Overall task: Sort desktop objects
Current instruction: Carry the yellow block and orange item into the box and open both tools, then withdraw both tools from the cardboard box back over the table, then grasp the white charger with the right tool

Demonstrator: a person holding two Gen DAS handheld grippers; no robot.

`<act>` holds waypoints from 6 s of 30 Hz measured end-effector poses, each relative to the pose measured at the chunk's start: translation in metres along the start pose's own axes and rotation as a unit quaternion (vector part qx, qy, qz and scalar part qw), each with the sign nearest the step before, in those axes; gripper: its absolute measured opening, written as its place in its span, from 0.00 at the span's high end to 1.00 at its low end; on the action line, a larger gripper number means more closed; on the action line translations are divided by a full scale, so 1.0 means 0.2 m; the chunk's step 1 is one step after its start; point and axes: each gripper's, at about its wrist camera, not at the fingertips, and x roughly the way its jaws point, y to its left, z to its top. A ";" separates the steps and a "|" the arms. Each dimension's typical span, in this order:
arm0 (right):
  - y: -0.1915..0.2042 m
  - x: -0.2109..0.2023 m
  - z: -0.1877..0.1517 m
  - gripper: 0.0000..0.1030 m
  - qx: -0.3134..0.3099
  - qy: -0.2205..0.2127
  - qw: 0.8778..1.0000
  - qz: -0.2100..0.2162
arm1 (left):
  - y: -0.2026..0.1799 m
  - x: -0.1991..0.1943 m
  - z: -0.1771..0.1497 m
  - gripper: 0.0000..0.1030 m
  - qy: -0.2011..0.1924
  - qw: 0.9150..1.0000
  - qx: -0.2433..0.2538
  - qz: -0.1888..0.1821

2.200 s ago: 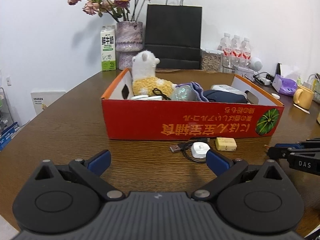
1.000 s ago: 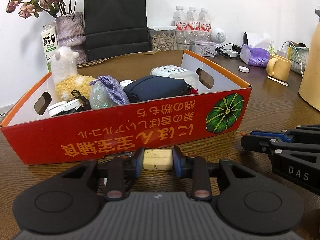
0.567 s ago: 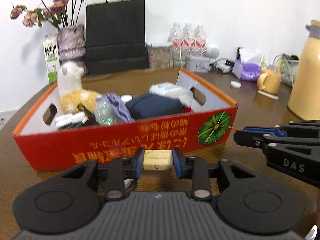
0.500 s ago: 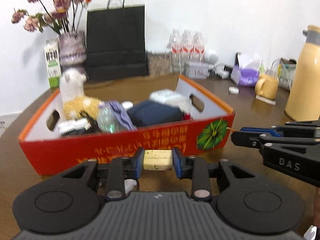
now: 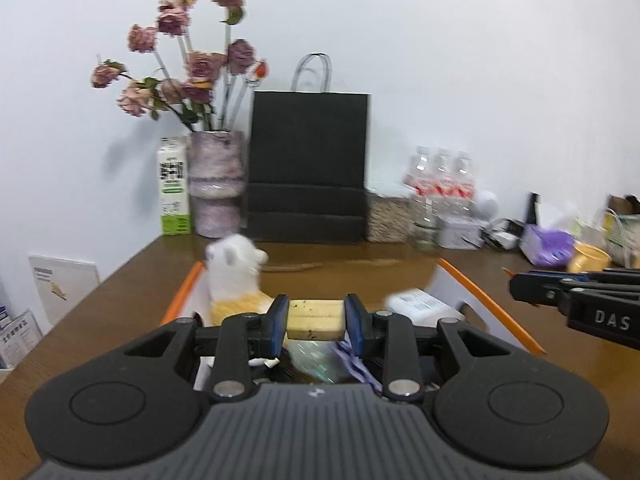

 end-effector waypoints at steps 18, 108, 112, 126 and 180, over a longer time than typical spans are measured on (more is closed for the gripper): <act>-0.11 0.50 -0.06 0.89 0.015 0.065 0.998 0.004 | 0.14 0.45 -0.09 0.70 0.052 0.998 -0.010 0.034; -0.01 -0.12 -0.41 0.00 0.004 0.103 0.993 -0.052 | 0.02 -0.07 -0.36 0.00 0.089 0.995 0.051 0.005; -0.03 -0.10 -0.47 0.00 0.005 0.119 0.991 -0.054 | -0.01 -0.01 -0.41 0.00 0.118 0.991 0.057 0.000; -0.07 -0.04 -0.53 0.00 0.008 0.134 0.990 -0.049 | -0.07 0.12 -0.45 0.07 0.157 0.986 0.063 -0.016; 0.48 0.18 -0.45 0.18 -0.024 0.157 0.987 0.006 | 0.44 -0.18 -0.32 0.40 0.073 0.997 -0.023 -0.015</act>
